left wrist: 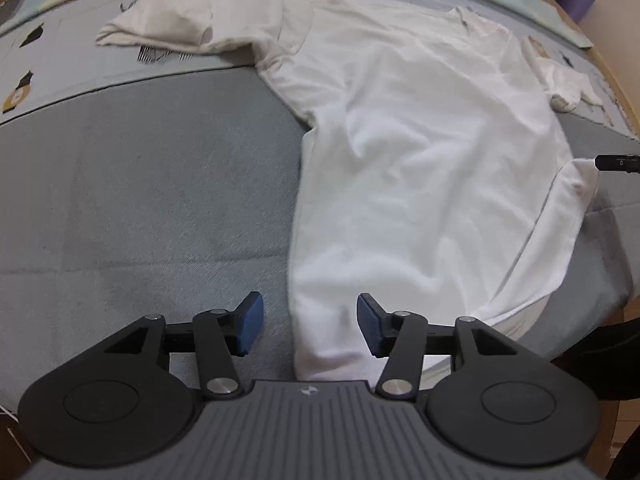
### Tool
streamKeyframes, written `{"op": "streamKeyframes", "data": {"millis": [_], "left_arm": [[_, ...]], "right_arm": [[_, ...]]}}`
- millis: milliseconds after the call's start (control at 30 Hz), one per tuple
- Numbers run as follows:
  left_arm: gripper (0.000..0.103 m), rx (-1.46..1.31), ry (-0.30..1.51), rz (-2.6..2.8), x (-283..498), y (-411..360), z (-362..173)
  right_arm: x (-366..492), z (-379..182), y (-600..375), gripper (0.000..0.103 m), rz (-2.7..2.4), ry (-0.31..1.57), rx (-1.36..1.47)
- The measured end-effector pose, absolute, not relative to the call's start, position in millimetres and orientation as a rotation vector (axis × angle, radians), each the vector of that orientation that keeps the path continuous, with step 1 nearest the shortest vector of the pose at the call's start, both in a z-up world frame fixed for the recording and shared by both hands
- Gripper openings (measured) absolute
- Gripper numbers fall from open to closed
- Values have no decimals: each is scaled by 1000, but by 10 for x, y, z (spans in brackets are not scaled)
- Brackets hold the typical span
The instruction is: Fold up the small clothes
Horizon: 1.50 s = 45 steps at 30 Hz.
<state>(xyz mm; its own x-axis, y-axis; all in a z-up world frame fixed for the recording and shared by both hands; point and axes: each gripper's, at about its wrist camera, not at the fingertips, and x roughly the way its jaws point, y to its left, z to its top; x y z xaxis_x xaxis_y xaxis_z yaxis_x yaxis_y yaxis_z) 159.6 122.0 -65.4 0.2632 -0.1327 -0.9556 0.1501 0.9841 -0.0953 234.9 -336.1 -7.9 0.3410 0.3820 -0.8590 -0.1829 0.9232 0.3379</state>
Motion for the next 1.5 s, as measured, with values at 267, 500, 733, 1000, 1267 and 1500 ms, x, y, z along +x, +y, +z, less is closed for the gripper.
{"op": "streamKeyframes", "data": {"millis": [267, 500, 733, 1000, 1267, 1500], "left_arm": [[57, 33, 1350, -209, 1599, 1309, -790], [59, -17, 1407, -202, 1597, 1397, -930], [59, 8, 1437, -241, 1572, 1242, -965], [59, 162, 1475, -287, 1471, 990, -1035], [35, 218, 1481, -312, 1413, 897, -1078], [11, 302, 1475, -475, 1187, 722, -1046]], "right_arm": [[2406, -374, -3154, 34, 345, 1314, 60], [2242, -370, -3274, 5, 375, 1352, 68], [1910, -226, -3516, 4, 488, 1337, 115], [1285, -317, -3702, 4, 721, 1460, 73], [1274, -322, -3956, 37, 588, 1400, 117], [1443, -288, -3917, 45, 590, 1358, 159]]}}
